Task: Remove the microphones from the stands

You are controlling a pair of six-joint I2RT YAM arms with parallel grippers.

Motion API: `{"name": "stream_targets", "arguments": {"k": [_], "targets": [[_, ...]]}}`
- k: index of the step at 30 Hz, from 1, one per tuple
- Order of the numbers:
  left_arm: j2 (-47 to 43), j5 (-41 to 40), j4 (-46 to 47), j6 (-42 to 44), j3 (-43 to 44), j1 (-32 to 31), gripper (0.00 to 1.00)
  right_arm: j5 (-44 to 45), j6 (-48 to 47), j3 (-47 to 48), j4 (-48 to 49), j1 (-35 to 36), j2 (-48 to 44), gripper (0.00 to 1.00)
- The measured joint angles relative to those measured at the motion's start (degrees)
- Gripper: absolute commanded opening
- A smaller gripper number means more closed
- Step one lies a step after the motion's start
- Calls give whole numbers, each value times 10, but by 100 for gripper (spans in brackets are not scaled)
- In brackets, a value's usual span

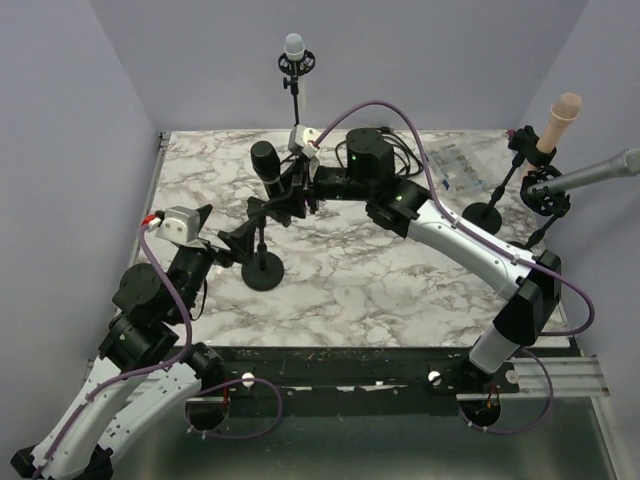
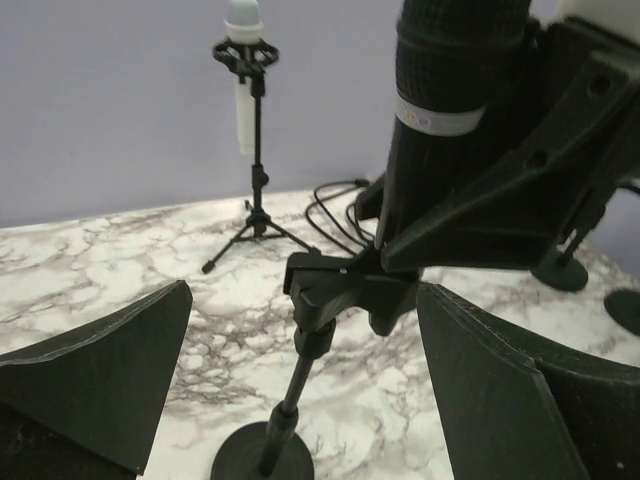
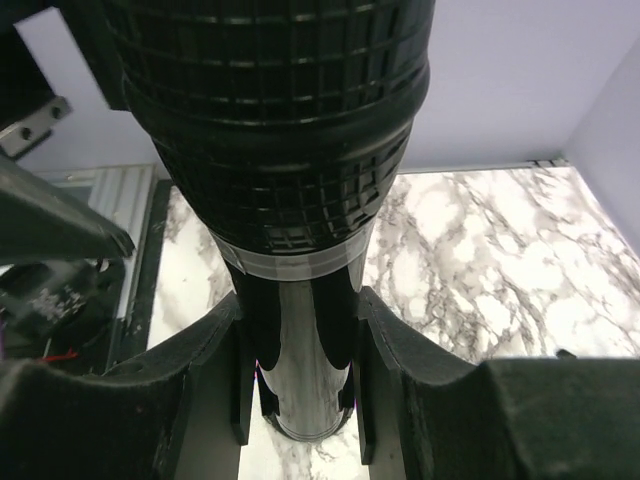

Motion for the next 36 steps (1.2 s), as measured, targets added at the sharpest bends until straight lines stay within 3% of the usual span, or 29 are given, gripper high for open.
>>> {"name": "stream_targets", "arguments": {"k": [7, 17, 26, 36], "targets": [[0, 137, -41, 23, -6, 48, 98, -128, -11, 26, -21, -29, 18, 1], [19, 372, -44, 73, -30, 188, 93, -252, -70, 64, -64, -55, 45, 1], [59, 484, -18, 155, -44, 205, 92, -310, -110, 90, -106, -62, 59, 1], [86, 526, 17, 198, -52, 247, 89, -319, -125, 90, -114, -62, 59, 1]]}}
